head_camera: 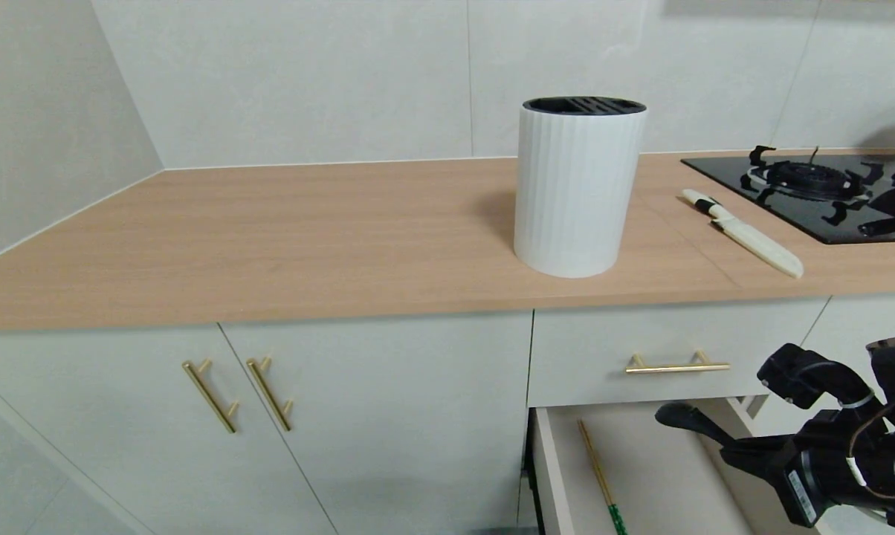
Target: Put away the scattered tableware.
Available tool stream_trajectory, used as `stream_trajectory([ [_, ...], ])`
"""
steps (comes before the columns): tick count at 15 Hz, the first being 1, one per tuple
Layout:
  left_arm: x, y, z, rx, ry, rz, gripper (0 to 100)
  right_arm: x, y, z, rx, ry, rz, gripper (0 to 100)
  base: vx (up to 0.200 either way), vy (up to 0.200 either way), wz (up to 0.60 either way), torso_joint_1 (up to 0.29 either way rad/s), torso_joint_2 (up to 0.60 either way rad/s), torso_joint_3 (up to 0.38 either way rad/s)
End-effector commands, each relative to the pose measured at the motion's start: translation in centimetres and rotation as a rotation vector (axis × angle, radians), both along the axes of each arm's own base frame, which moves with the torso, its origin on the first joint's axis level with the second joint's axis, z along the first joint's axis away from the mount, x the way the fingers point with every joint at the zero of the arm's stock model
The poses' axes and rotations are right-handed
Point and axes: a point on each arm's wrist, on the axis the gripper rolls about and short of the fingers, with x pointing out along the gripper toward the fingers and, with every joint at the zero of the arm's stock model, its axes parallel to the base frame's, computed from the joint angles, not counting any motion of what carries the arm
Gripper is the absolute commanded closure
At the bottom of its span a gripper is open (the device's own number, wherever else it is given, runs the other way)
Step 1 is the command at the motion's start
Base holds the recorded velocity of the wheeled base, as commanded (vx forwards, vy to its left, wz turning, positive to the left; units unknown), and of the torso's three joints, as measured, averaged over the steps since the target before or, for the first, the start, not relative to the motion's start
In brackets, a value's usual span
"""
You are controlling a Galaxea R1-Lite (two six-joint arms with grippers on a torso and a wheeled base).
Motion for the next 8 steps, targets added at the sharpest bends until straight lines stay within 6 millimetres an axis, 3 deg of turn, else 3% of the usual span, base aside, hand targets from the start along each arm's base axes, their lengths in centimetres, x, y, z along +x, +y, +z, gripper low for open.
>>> stream_trajectory([
  [1, 0.0, 0.0, 0.0, 0.0, 0.001, 0.003, 0, 0.09, 0.04, -0.23, -0.004, 0.011, 0.001, 100, 0.0, 0.0, 0.0, -0.159, 0.48, 0.3],
  [8, 0.0, 0.0, 0.0, 0.0, 0.001, 0.003, 0, 0.41, 0.16, -0.76, -0.013, 0.037, 0.002, 100, 0.0, 0.0, 0.0, -0.131, 0.46, 0.322],
])
